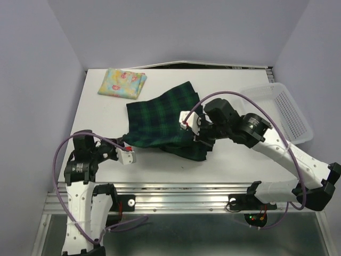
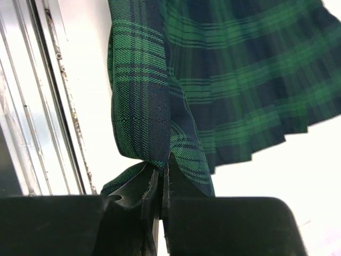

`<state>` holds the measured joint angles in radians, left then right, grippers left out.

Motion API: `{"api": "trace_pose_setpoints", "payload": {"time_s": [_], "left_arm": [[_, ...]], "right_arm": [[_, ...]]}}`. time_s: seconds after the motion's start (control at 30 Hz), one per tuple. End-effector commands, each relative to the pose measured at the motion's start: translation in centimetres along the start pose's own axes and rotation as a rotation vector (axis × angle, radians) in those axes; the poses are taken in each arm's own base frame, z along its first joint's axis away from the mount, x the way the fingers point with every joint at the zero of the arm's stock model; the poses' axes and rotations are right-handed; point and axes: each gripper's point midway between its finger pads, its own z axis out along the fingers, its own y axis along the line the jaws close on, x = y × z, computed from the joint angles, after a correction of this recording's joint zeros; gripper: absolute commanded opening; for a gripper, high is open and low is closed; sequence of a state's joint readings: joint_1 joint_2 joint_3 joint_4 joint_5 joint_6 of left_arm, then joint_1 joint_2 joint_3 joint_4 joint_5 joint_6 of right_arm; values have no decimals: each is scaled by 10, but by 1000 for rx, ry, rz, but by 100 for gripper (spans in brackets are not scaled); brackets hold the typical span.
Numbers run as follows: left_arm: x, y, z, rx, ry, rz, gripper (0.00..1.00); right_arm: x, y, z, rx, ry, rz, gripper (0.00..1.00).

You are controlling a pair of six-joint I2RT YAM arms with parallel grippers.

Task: Fold and stack the skirts
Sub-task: Fold the skirt

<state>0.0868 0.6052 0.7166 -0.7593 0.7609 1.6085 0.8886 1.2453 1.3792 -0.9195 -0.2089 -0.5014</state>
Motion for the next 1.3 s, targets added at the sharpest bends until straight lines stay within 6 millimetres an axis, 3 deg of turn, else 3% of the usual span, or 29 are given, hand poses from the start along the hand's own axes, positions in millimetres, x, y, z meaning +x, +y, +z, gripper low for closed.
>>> {"api": "trace_pose_setpoints", "payload": {"time_s": [0.0,0.17,0.23,0.33,0.43,0.57,0.7,0.77,0.8,1.0,1.03,1.07,1.1,1.13,1.17,1.27], "left_arm": [[-32,10,-20,-64,-72,-82,0],[-47,-10,-39,-76,-67,-19,0],[-48,-14,-42,-81,-62,-40,0],[-44,-16,-40,-78,-52,-121,0],[-37,-2,-32,-98,-51,-226,0],[-16,33,-13,-142,-30,-379,0],[5,54,9,-131,-5,-531,0],[20,59,24,-88,23,-586,0],[23,62,28,-85,25,-627,0],[61,82,68,-84,63,-807,0],[65,82,75,-68,69,-830,0],[68,87,79,-65,73,-854,0],[82,80,91,-37,103,-901,0],[90,78,97,-30,125,-929,0],[105,76,106,-27,171,-982,0],[122,74,116,-29,220,-1026,0]], "right_arm": [[-19,3,-43,20,-52,20,1],[-23,22,-68,-45,-80,68,1],[-27,21,-72,-36,-92,72,1],[-35,-3,-71,64,-86,34,1],[-49,-46,-61,245,-103,-51,1],[-53,-99,-43,445,-38,-130,1],[-54,-143,-22,495,-10,-148,1],[-56,-172,-26,529,-11,-152,1],[-53,-181,-10,505,11,-163,1],[-55,-227,23,477,46,-247,1],[-44,-235,45,440,66,-239,1],[-40,-240,53,429,75,-236,1],[-47,-246,58,426,62,-257,1],[-34,-254,79,401,91,-251,1],[-30,-260,86,391,94,-250,1],[-33,-277,105,395,79,-251,1]]}}
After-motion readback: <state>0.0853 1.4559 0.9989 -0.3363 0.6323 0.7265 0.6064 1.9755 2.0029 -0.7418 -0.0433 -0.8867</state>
